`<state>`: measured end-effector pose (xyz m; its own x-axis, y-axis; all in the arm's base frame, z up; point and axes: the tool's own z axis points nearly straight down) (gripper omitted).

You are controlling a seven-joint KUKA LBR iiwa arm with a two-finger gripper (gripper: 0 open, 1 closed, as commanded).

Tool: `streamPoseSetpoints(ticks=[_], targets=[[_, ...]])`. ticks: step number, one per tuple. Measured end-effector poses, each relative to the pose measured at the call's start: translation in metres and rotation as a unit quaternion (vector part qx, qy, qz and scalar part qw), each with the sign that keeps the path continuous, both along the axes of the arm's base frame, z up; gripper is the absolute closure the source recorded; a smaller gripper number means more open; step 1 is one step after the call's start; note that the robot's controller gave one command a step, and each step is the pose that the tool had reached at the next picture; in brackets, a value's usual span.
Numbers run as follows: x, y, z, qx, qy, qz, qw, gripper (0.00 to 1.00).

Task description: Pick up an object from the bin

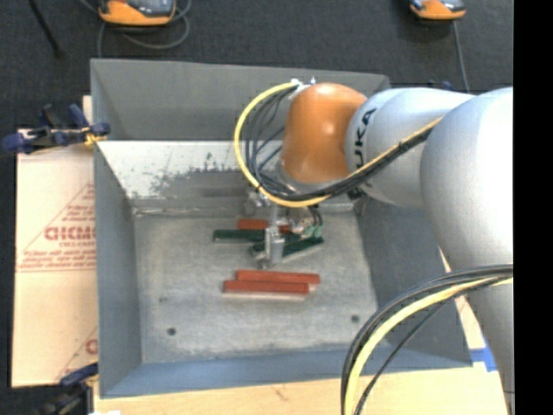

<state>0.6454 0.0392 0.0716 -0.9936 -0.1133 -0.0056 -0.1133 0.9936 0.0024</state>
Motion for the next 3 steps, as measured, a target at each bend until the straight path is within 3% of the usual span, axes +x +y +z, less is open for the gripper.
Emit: streamPoseSetpoints(ticks=[1,2,3], targets=[[0.0,0.0,0.0,0.0,-0.0002,-0.001,1.0,1.0],[0.003,0.0,0.074,0.0,-0.003,-0.003,1.0,1.0],[0.004,0.0,0.092,0.0,-0.0008,-0.004,1.0,1.0]])
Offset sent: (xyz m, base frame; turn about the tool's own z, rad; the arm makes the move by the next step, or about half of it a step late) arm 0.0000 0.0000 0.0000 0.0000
